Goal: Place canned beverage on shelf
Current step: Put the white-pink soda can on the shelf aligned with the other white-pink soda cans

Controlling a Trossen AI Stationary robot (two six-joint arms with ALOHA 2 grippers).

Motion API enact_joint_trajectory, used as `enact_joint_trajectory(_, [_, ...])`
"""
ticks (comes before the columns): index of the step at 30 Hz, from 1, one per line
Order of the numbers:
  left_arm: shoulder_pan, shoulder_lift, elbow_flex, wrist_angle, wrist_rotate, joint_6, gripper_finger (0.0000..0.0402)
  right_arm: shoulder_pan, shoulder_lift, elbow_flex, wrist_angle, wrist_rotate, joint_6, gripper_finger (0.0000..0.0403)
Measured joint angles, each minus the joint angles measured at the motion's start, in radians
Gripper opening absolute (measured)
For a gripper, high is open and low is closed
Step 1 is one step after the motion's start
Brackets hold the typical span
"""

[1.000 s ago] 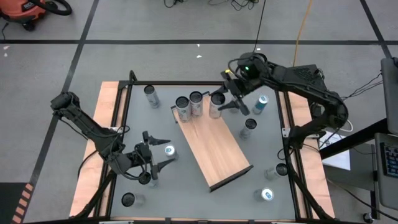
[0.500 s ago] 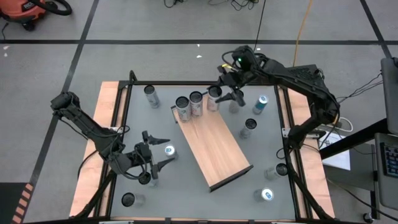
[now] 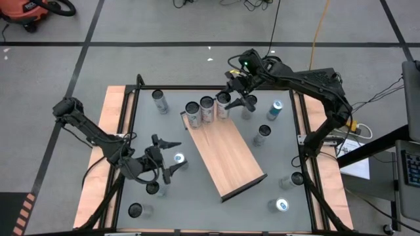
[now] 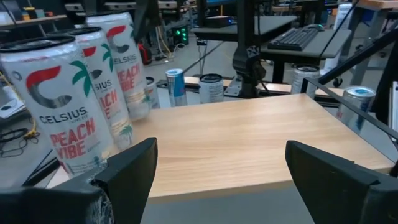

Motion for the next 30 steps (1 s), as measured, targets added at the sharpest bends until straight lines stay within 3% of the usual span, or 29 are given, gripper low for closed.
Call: enact_joint_trajectory(30, [0.010, 0.006, 0.000, 0.000, 0.035, 0.000, 0.0348, 0.000, 0.044, 0.000, 0.059, 0.026, -0.045, 0.0185])
